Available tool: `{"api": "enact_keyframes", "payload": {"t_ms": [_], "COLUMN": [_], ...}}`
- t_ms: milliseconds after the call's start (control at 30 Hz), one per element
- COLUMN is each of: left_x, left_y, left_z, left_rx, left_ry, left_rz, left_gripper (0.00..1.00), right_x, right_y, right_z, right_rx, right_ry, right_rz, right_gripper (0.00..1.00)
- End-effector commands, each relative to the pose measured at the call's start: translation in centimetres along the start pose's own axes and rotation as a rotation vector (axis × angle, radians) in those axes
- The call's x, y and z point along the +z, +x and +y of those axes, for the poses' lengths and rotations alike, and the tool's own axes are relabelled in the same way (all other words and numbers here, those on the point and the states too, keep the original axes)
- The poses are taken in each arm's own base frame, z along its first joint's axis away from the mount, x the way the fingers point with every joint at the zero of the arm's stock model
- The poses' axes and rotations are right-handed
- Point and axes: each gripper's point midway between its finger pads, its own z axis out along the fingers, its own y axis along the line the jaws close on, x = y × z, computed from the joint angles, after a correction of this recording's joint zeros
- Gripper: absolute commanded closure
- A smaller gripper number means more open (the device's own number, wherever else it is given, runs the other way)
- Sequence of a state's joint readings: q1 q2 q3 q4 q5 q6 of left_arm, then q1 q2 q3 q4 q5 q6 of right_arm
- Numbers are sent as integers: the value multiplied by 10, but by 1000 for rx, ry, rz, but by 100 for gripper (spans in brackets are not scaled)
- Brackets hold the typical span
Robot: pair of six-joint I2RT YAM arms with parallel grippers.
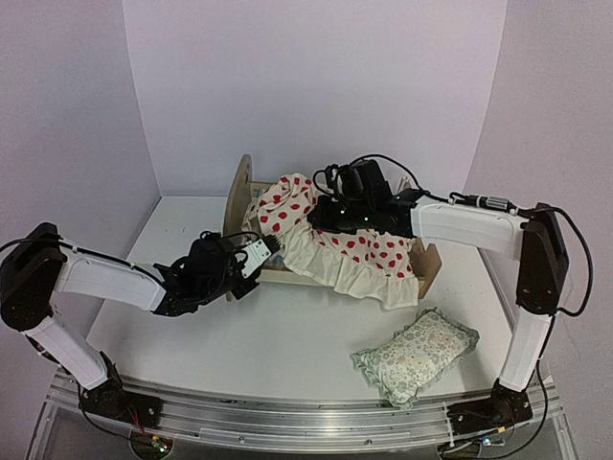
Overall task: Set up the pet bed
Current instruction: Cross the left ropes of the mattress at the bed frame base.
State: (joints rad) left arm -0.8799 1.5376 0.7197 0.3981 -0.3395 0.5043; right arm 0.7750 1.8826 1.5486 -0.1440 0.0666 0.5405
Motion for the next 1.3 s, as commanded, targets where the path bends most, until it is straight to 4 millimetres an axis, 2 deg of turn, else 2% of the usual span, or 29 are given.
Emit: {"api": "enact_keyframes", "payload": {"t_ms": [0,133,400,633,733,900,967,1033,1167,1267], "left_x": [0,-3,-10,-32,-39,-54,-59,-60,-49,-40], "left_y": [-25,-27,-32,-45,-45,-59,-67,-67,-57,-66], "left_z": [20,26,29,20,19,21,26,33,47,63], "left_rx": [-32,-37,-52,-139,-180,-281,-324,-342,-329,-282], "left_ry": [-70,-95,-75,77,107,180,182,150,23,-72], "left_rz": [-80,-92,-83,-63,-30,-1,-5,4,-5,-66], "left_gripper": [89,100,100,100,100,100,100,100,100,100], "right_x": [-1,-1,-2,3,6,13,16,22,28,28], "right_y": [-13,-12,-14,-17,-17,-16,-16,-14,-24,-35], "right_z": [6,5,6,6,7,8,9,9,13,16], "right_rx": [6,6,5,-1,-1,1,-2,-6,-20,-26], "right_ry": [-24,-20,-19,-14,-18,-22,-28,-34,-37,-40], "right_rz": [-36,-34,-41,-47,-45,-39,-34,-29,-53,-77], "right_gripper": [100,100,100,100,100,100,100,100,100,100]}}
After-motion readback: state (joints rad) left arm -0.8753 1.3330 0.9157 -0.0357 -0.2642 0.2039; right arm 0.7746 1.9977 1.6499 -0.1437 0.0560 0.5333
